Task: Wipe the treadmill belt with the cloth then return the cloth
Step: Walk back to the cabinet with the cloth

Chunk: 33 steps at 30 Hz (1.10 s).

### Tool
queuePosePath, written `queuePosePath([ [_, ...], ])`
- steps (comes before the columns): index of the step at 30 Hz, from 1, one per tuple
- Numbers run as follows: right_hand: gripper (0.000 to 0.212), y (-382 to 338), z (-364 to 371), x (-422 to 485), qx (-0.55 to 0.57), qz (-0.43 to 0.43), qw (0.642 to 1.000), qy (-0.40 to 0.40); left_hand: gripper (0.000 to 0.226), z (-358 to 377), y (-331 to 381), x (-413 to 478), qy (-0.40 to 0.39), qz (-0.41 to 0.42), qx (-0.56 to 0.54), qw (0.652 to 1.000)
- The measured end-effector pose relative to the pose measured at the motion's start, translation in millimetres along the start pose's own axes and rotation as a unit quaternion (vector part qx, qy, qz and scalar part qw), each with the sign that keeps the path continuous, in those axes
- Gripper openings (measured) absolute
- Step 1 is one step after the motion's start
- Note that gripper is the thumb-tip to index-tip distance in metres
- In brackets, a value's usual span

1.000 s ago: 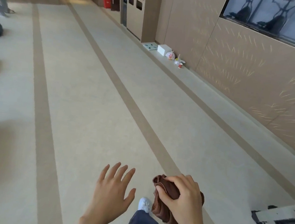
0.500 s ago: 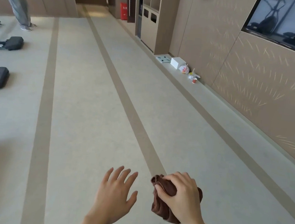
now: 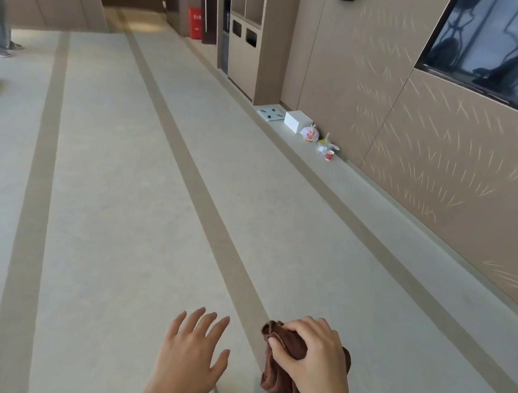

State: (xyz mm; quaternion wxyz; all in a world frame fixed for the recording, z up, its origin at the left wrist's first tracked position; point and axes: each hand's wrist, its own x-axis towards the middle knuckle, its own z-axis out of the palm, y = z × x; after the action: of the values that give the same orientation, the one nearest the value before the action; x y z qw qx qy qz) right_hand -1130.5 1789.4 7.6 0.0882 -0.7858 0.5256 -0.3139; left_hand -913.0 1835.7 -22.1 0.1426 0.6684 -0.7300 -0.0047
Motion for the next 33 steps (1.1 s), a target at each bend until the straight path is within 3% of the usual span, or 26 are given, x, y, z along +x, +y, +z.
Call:
queuePosePath([
  [9, 0.022, -19, 62, 189, -0.001, -0.022, 0.999, 0.038, 0.049, -29, -105, 170, 0.048, 0.013, 0.006, 0.999],
  [20, 0.022, -2, 165, 318, 0.009, -0.036, 0.999, -0.012, 0.048, 5, -188, 279, -0.021, -0.027, 0.002, 0.999],
  [33, 0.027, 35, 258, 569, 0.033, -0.076, 0.996, -0.035, 0.048, 7, -282, 521, -0.024, -0.052, 0.026, 0.998],
])
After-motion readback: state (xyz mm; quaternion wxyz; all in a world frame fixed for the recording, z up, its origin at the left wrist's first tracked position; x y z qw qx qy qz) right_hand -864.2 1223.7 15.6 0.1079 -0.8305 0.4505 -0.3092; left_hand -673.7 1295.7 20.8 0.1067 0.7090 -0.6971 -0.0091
